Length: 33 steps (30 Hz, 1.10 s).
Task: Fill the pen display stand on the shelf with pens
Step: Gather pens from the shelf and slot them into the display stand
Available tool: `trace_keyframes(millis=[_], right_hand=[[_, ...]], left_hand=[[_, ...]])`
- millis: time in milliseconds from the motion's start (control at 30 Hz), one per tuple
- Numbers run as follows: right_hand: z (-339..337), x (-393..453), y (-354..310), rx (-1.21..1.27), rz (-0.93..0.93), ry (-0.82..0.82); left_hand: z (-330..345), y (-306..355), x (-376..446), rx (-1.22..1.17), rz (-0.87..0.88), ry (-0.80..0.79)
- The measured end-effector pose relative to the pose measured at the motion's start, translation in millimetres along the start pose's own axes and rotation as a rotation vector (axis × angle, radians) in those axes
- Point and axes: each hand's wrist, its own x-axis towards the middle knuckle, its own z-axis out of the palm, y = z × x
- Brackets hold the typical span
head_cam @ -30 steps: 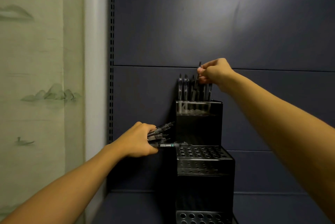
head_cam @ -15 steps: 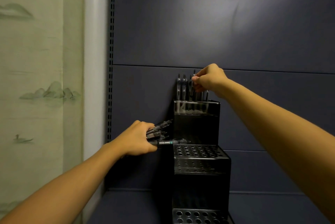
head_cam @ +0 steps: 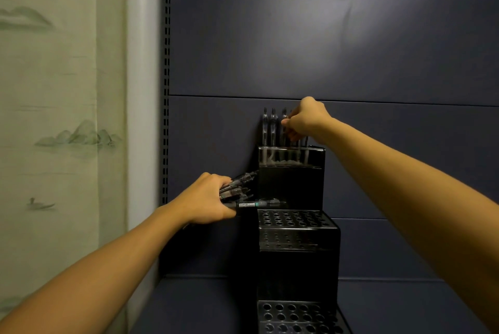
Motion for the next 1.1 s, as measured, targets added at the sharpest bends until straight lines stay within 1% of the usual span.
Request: trace_keyframes(millis=[133,233,267,333,433,500,567,667,800,933,1100], right_hand=[[-7,-5,3,0.004,0.001,0.016],[-17,-24,4,0.033,-0.066,-0.008],[-21,-34,4,0.071,-0.101,-0.051],[-25,-56,7,0.122,-0.187,-0.202],[-24,-84,16,0.121,-0.290,-0.426],[-19,-96,23,0.099,-0.319,-0.516],[-10,-103,30,0.061,-0.348,-0.553],[5,-108,39,0.068,-0.397,-0.500],[13,-112,43,0.199,-0.385,-0.398],[15,-114,48,0.283,-0.369,-0.380],[18,-117,48,0.384,-0.373,-0.320]], left_hand=[[-3,5,-2,-0.022,-0.002,0.016],[-4,9,-4,-0.039,-0.005,0.022],[-4,9,-4,-0.048,-0.008,0.023],[-5,11,-4,-0.065,-0.013,0.025],[-6,15,-3,-0.082,-0.023,0.029],[-6,17,-1,-0.091,-0.034,0.038],[-6,19,0,-0.101,-0.038,0.050],[-4,25,2,-0.107,-0.037,0.059],[-1,31,3,-0.116,-0.034,0.057],[2,30,4,-0.128,-0.034,0.063],[7,29,5,-0.135,-0.038,0.104]])
